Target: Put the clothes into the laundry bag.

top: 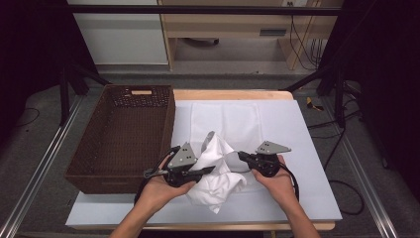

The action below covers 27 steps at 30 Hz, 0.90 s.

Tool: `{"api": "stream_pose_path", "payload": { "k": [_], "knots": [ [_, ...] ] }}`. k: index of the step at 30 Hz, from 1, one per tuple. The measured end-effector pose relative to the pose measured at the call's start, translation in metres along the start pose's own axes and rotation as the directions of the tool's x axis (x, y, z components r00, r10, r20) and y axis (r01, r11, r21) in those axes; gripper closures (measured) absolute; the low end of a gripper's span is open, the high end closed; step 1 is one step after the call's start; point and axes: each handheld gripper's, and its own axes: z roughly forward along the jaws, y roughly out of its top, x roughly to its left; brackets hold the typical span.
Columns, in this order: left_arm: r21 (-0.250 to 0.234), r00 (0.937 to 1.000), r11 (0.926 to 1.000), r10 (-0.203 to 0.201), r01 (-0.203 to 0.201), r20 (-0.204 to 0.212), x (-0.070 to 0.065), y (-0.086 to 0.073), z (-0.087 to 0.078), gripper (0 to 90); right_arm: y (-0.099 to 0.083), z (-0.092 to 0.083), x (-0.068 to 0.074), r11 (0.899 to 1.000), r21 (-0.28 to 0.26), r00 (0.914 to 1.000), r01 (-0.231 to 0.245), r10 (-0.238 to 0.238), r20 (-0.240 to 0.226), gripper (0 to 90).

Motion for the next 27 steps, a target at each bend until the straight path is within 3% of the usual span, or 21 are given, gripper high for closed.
{"api": "stream_pose_path", "payload": {
  "k": [27],
  "knots": [
    [0.048,0.9981,0.9984,0.026,-0.029,0.056,-0.008,-0.012,0.022,72.7,0.001,0.0,-0.005,0.999,-0.016,0.9993,-0.029,0.03,0.022,89.0]
  ]
}}
